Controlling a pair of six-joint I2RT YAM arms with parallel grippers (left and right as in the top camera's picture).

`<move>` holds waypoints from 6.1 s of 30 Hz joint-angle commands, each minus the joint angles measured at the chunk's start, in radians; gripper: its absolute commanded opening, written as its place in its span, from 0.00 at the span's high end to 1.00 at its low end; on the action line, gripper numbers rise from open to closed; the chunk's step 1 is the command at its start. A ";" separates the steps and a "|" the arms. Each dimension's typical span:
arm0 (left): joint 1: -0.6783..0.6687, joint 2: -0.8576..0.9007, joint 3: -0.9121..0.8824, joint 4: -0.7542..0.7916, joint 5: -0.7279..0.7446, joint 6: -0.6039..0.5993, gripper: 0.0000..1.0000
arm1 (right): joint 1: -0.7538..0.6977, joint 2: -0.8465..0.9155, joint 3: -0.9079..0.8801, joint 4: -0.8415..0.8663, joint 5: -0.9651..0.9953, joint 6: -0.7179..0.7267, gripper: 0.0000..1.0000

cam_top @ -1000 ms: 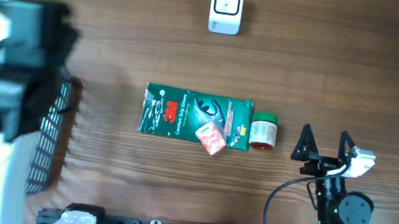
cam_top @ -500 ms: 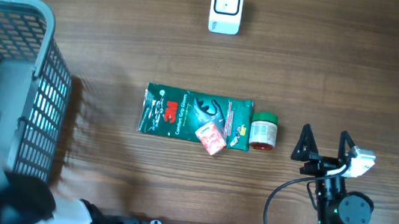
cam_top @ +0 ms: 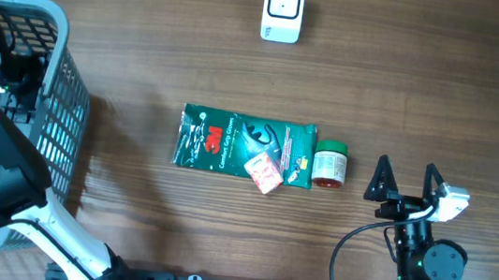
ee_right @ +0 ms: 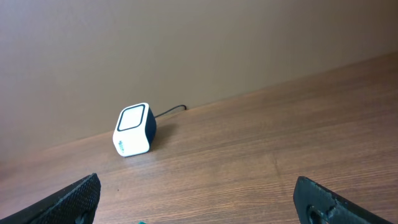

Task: Scan the item barcode
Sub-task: 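Reach into the basket and grasp the white wipes pack, then carry the white wipes pack and place it on the green bag, then reach the left gripper down into the basket toward the AXE box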

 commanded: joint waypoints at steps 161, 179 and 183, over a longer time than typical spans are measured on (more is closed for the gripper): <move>0.240 -0.164 -0.462 0.565 -0.264 1.508 0.96 | 0.002 0.001 -0.001 0.002 -0.008 -0.013 0.00; 0.291 -0.150 -0.462 0.746 -0.400 1.485 0.96 | 0.002 0.001 -0.001 0.002 -0.008 -0.013 0.00; 0.353 -0.149 -0.462 0.672 -0.372 1.364 0.96 | 0.002 0.001 -0.001 0.002 -0.008 -0.014 0.00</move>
